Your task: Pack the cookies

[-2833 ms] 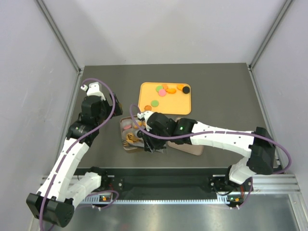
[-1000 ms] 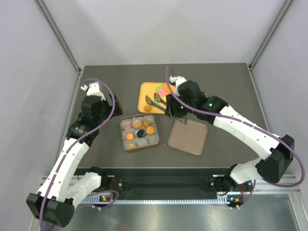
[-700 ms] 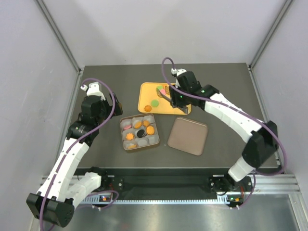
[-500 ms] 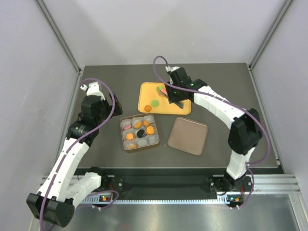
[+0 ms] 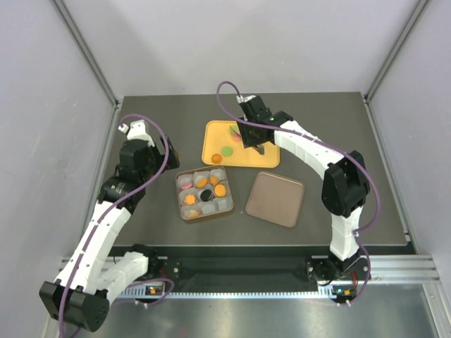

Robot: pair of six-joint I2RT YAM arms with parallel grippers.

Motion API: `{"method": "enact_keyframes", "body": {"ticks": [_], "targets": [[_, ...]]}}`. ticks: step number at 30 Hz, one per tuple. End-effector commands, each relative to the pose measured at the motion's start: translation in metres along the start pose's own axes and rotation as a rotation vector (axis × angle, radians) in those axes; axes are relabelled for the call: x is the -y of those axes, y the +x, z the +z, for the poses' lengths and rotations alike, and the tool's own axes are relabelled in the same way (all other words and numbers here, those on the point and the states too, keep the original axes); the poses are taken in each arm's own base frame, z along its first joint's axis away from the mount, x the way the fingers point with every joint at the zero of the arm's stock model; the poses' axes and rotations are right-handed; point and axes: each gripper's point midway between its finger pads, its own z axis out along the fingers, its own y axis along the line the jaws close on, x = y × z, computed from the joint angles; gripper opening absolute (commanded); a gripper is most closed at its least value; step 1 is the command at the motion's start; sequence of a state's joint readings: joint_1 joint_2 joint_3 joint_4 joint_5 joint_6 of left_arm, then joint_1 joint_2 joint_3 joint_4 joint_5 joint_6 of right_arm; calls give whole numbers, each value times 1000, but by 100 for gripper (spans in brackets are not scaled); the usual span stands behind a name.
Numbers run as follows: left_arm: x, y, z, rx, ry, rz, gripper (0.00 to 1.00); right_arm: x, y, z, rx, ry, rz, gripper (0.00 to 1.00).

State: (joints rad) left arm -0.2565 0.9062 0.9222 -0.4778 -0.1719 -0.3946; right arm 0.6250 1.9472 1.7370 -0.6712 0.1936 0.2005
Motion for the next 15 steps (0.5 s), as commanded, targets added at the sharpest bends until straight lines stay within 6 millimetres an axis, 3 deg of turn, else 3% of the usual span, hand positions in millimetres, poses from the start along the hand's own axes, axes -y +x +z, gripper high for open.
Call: {"method": "enact_keyframes", "body": {"ticks": [1, 15], "targets": [[3, -9, 3, 41, 16, -14, 99, 5, -16, 1, 34, 14, -2, 47], [4, -9, 3, 37, 21, -16, 99, -2, -2, 15, -5, -3, -8, 46]]}}
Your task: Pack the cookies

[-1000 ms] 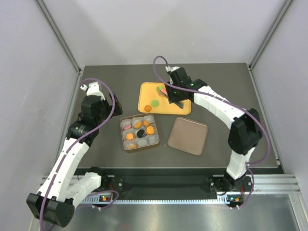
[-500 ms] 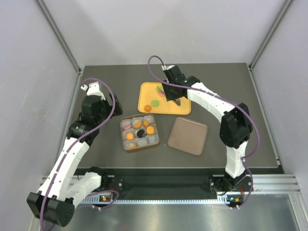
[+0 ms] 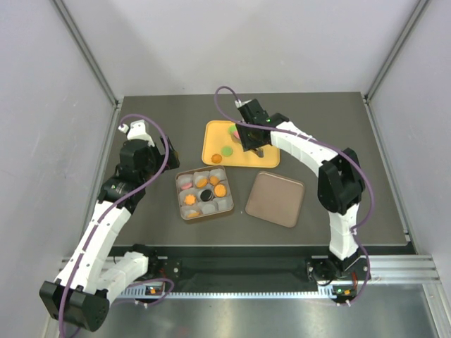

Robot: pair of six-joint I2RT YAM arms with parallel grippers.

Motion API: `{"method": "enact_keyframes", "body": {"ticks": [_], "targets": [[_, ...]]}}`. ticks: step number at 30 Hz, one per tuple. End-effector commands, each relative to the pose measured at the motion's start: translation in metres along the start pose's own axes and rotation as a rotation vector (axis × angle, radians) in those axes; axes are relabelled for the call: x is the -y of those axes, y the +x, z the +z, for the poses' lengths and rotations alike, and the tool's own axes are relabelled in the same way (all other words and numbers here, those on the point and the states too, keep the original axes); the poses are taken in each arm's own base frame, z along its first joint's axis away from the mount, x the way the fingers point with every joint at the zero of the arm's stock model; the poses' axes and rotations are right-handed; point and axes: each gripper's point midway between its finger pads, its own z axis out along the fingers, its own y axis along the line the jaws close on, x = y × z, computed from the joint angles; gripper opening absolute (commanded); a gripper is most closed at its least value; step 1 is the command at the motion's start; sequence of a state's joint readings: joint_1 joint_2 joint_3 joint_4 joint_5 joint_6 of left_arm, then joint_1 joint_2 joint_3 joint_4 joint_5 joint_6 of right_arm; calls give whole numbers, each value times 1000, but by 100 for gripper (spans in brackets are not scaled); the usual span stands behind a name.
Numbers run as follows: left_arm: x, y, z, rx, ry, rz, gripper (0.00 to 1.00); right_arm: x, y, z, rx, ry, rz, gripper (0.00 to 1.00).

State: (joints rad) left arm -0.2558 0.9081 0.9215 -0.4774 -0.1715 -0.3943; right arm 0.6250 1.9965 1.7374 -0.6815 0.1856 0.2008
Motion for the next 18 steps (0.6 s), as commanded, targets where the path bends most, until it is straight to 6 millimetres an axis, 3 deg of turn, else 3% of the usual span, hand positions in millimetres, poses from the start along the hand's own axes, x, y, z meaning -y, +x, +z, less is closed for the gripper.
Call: {"method": "enact_keyframes", "body": {"ticks": [1, 11, 18], "targets": [[5, -9, 3, 38, 23, -14, 99, 0, -18, -4, 54, -5, 3, 46], [5, -10, 2, 41, 24, -16, 99, -2, -16, 3, 42, -7, -1, 43], [5, -10, 2, 42, 27, -17, 99, 0, -21, -3, 56, 5, 1, 38]]}}
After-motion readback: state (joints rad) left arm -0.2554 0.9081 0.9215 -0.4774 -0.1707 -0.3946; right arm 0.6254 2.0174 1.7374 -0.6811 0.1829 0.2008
